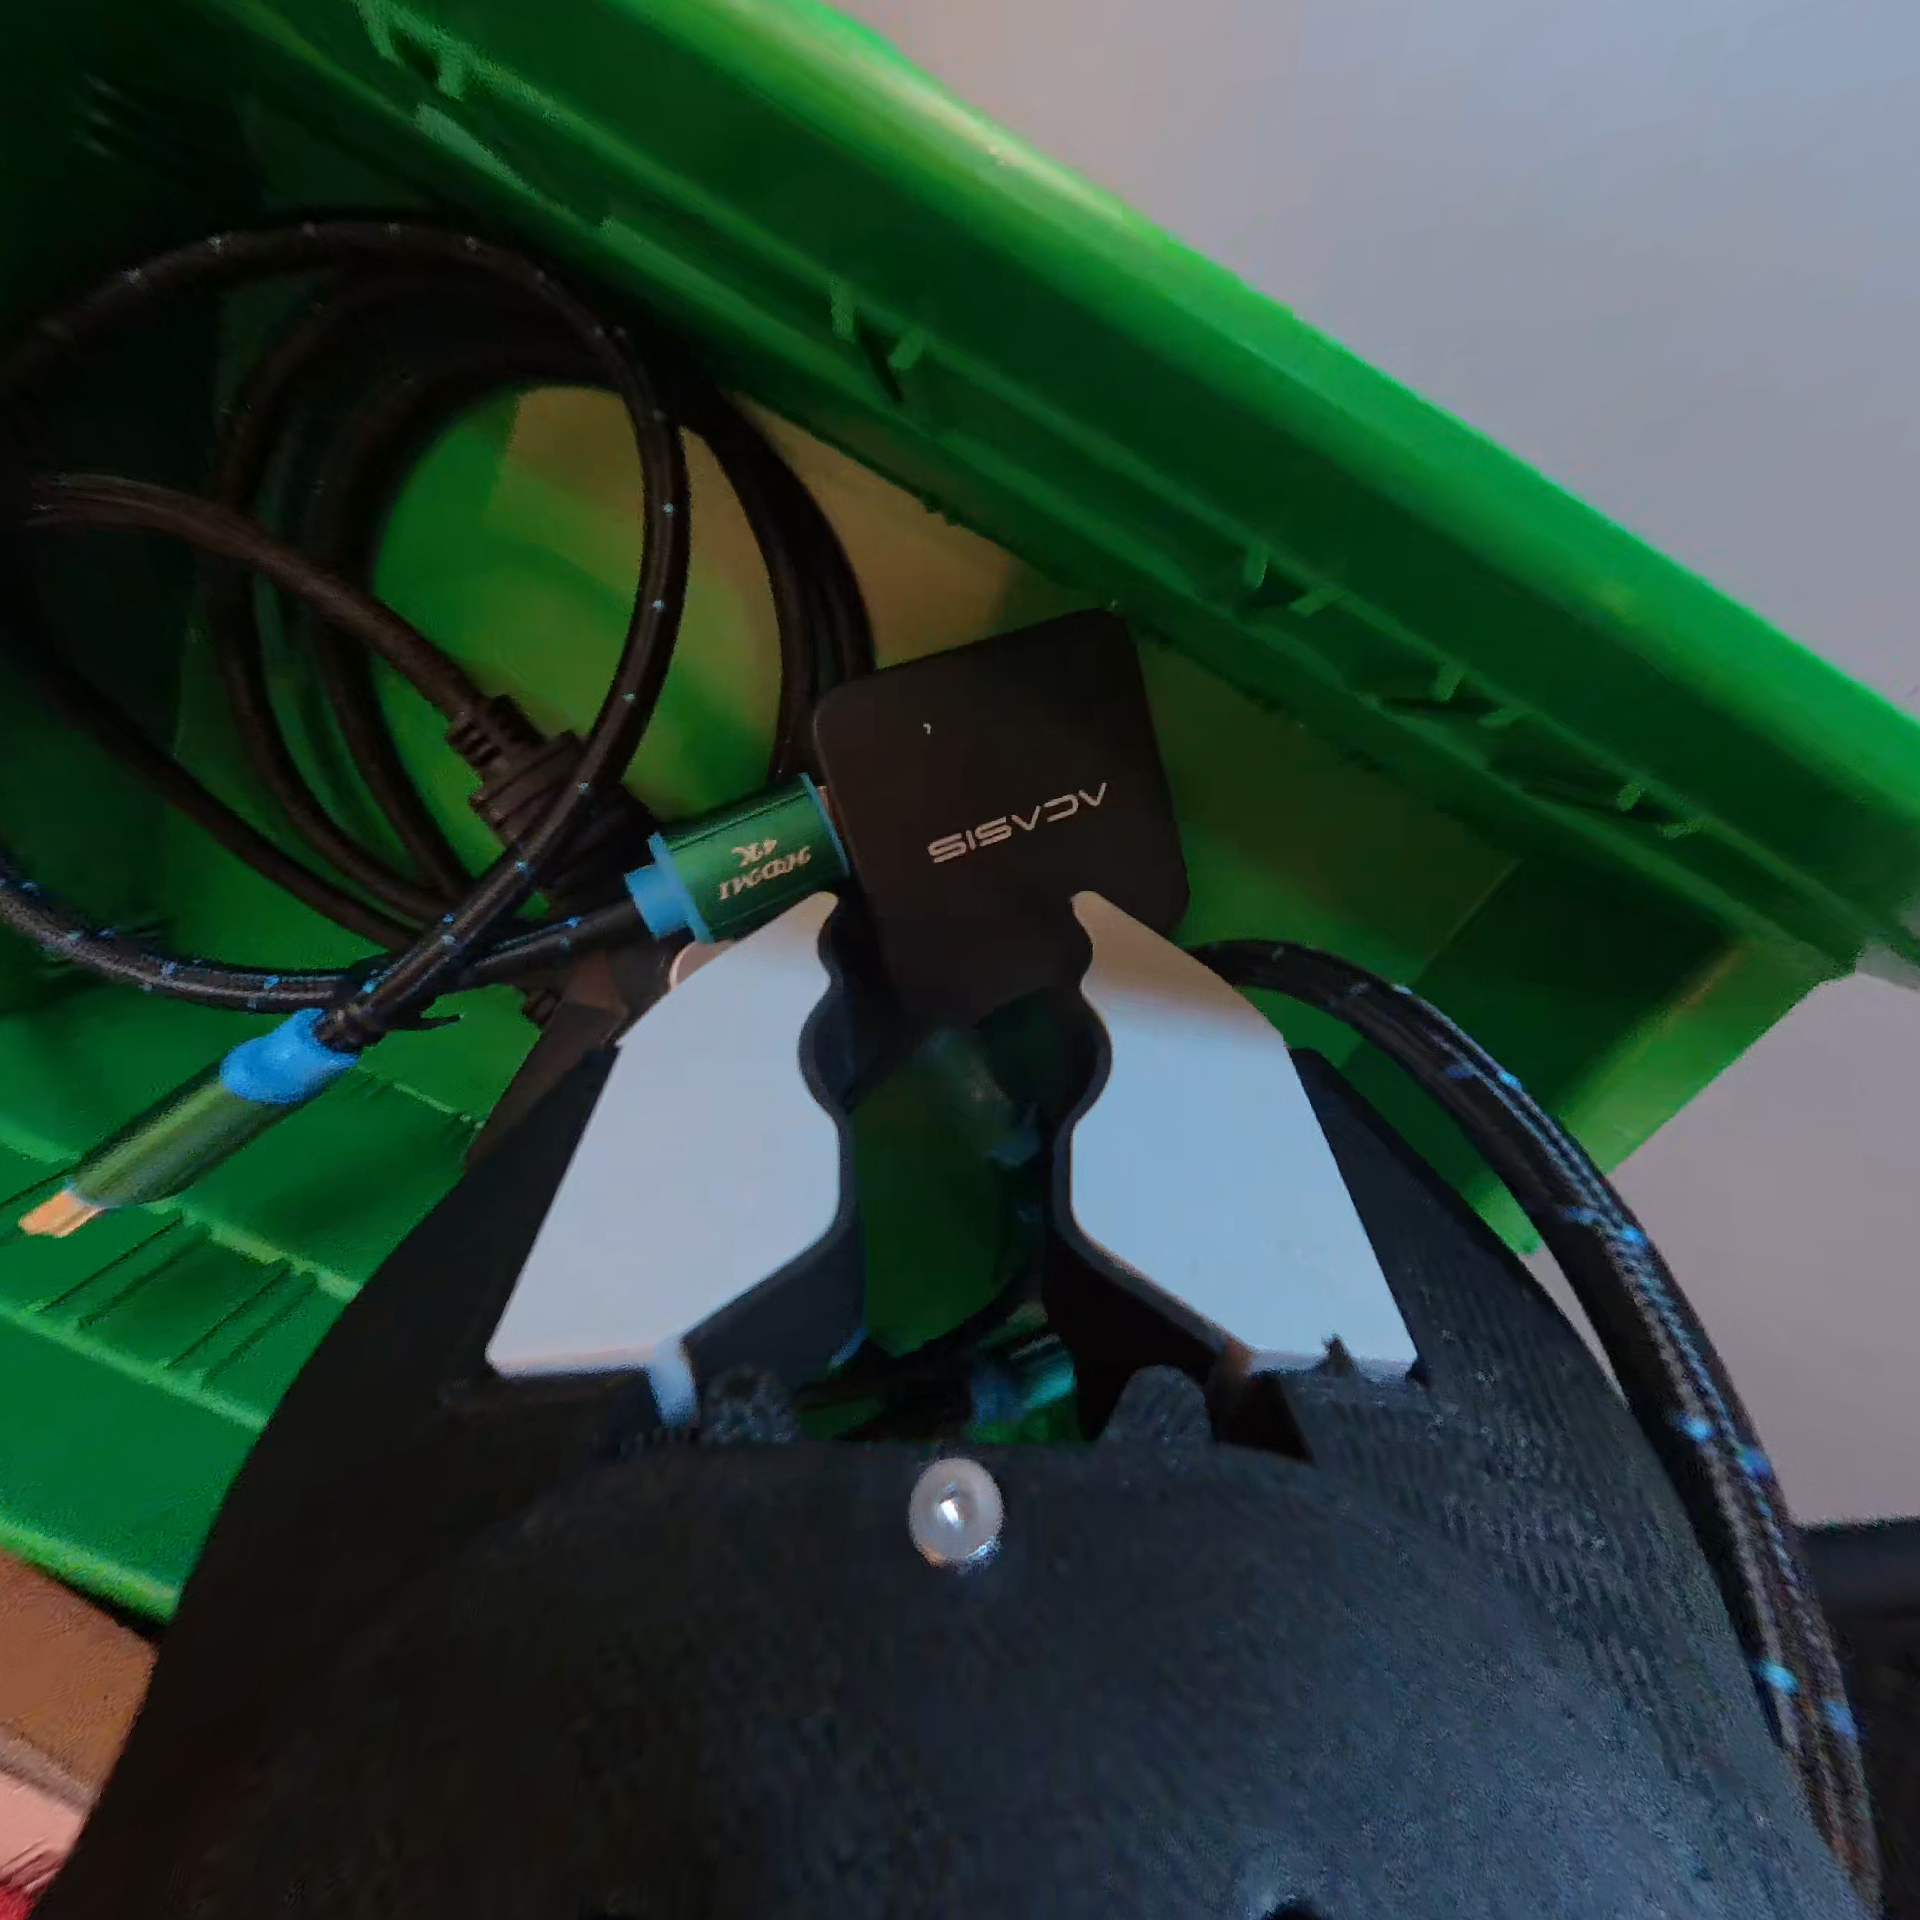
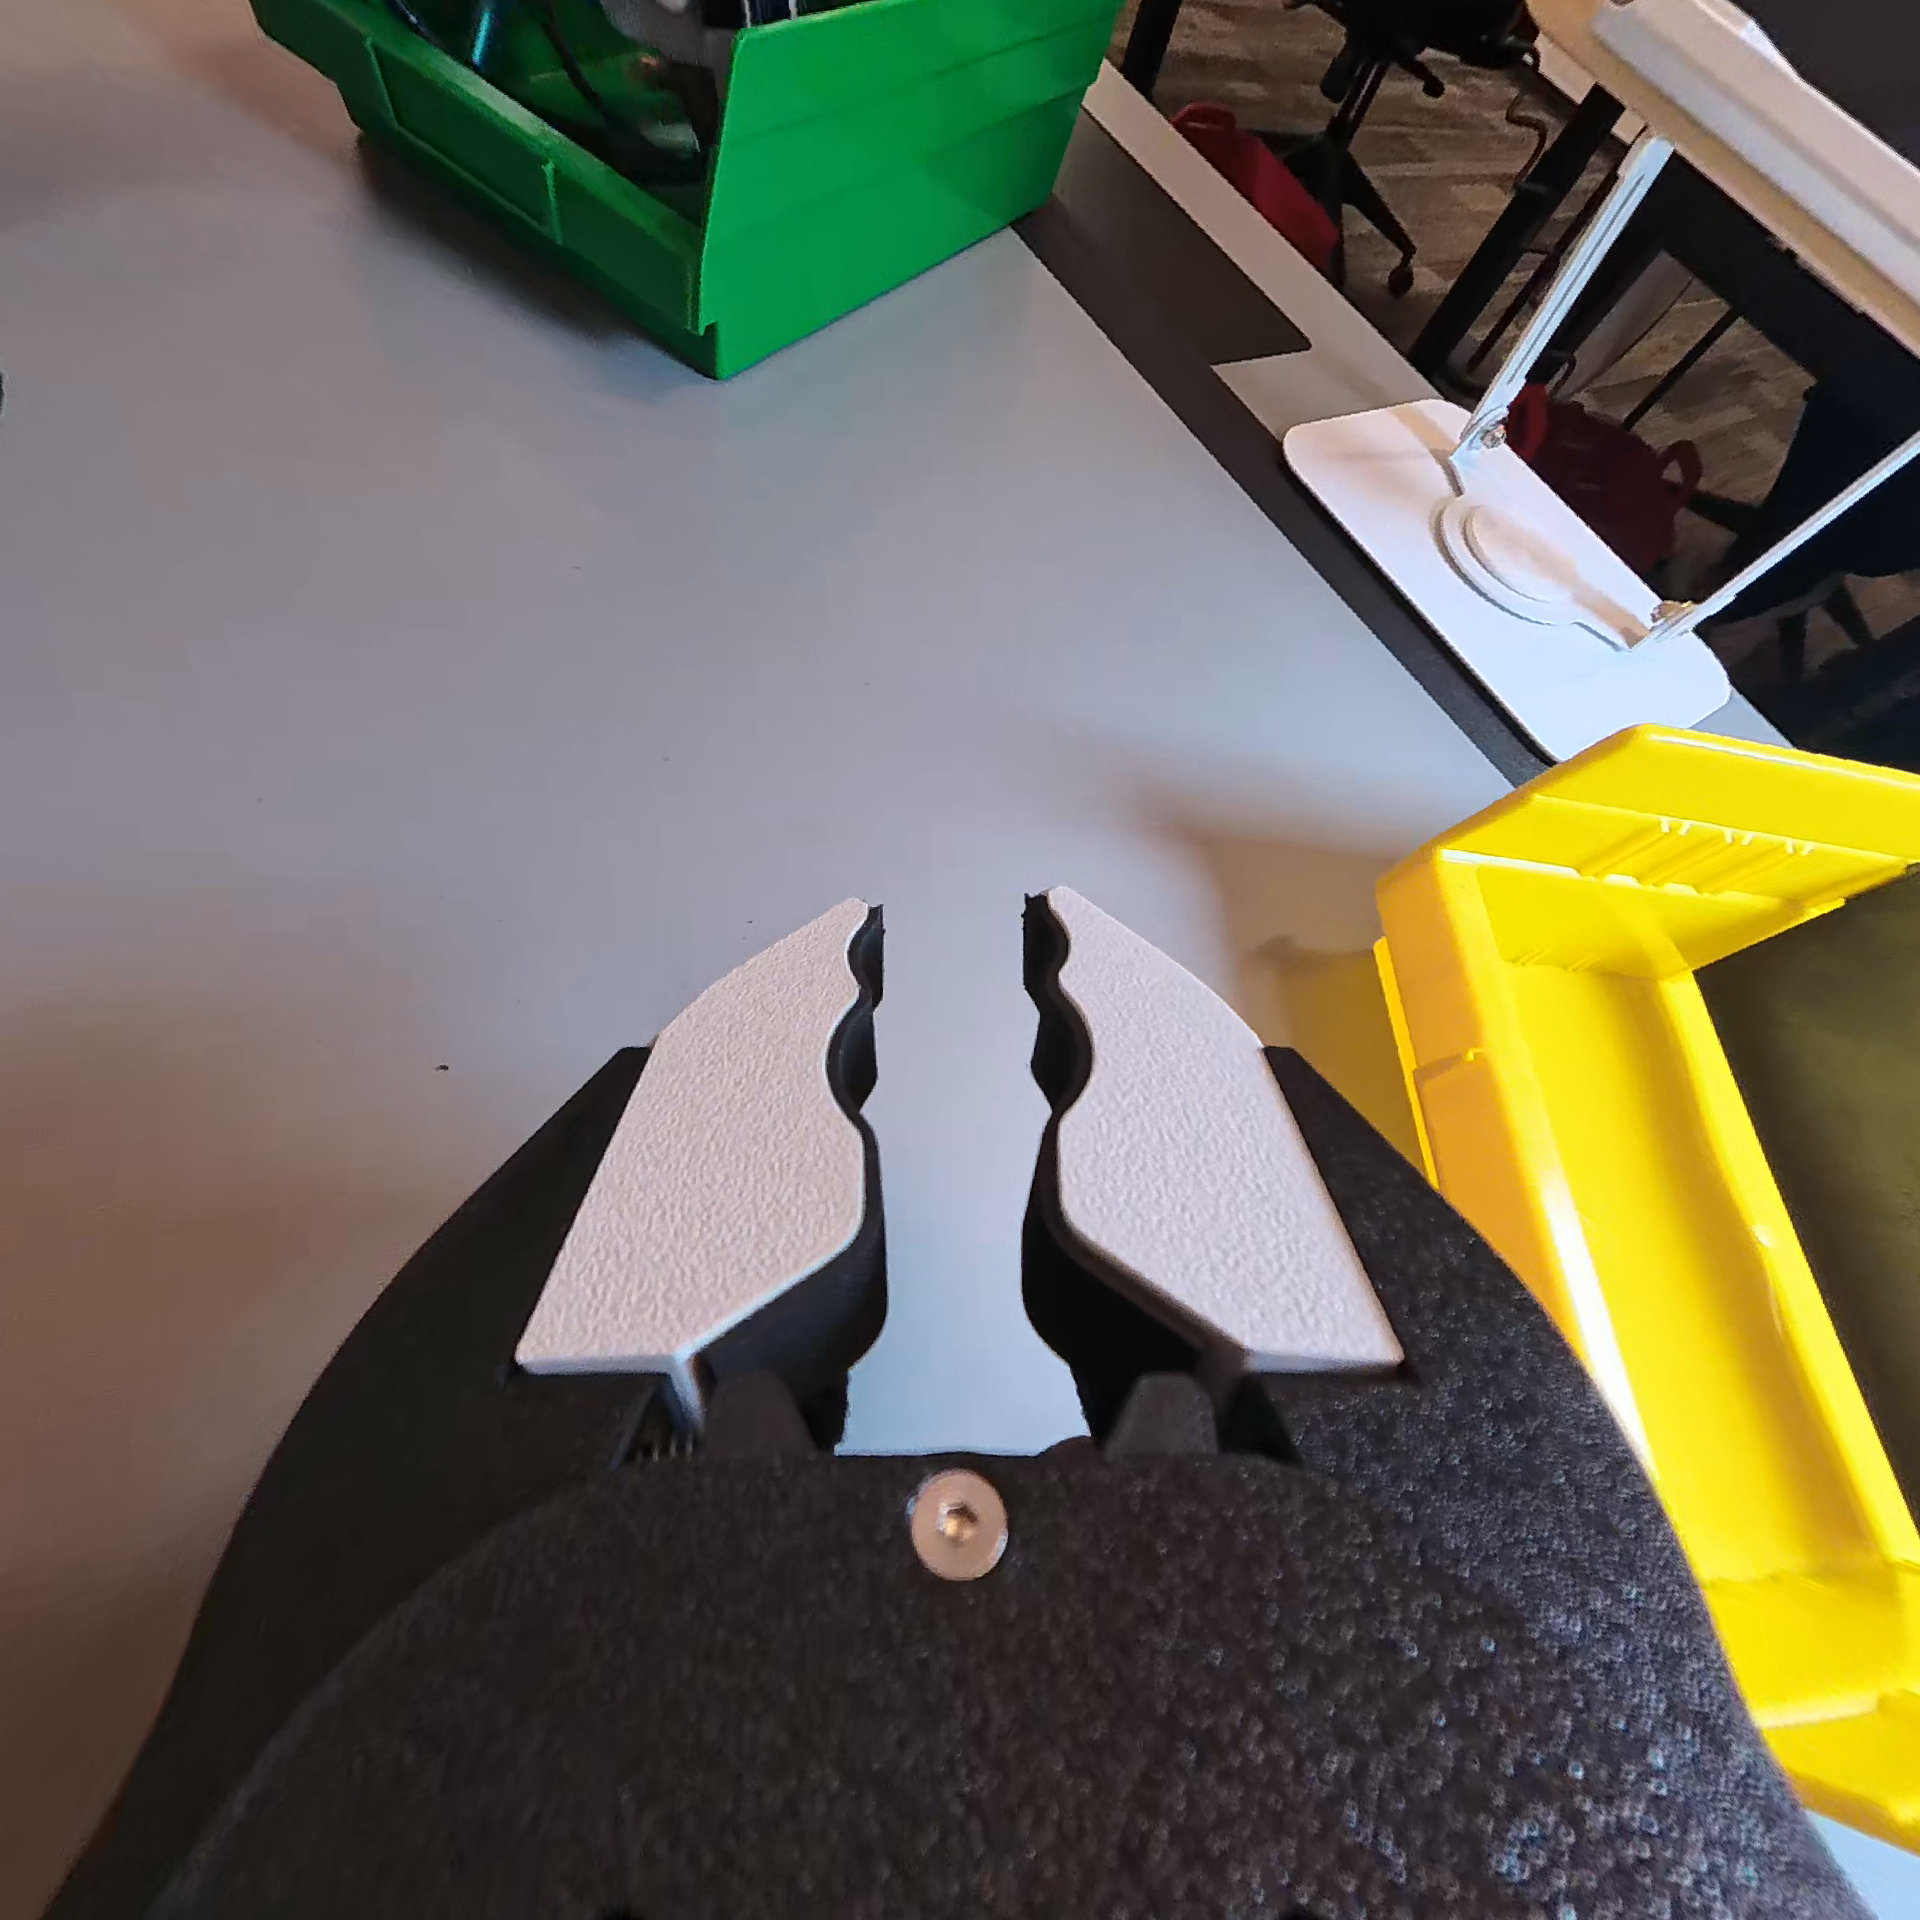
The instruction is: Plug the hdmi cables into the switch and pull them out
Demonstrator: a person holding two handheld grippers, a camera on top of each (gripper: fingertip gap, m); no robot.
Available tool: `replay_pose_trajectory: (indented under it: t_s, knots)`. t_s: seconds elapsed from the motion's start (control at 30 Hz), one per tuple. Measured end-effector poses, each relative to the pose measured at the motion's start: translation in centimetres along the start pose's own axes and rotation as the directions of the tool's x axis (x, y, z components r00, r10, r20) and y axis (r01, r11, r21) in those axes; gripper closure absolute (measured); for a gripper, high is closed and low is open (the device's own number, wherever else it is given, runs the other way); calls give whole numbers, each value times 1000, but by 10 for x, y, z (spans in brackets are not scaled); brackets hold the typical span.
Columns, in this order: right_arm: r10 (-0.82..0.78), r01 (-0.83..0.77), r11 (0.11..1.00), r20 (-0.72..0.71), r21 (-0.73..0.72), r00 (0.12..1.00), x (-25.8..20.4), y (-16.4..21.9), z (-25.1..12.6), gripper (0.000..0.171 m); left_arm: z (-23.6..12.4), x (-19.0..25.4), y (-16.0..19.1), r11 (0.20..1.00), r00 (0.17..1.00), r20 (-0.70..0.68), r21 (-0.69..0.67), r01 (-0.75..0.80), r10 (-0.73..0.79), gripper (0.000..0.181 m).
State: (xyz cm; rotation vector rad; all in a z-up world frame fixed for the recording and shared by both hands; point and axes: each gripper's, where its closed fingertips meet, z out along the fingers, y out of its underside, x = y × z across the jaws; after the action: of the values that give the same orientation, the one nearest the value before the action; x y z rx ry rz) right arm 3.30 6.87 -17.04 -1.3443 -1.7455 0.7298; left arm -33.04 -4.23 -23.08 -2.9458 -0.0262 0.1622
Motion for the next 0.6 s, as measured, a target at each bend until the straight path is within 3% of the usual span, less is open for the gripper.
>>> replay_pose_trajectory:
  t_s: [0.33,0.6]
  knots:
    - [10,-10,1000,29,0,1000,-5,0,0,145,6,7,0,996,995,93,74,-52,45,127]
    - [2,-3,1000,45,7,999,-11,-4,0,145,14,8,2,990,954,269,23,-142,131,113]
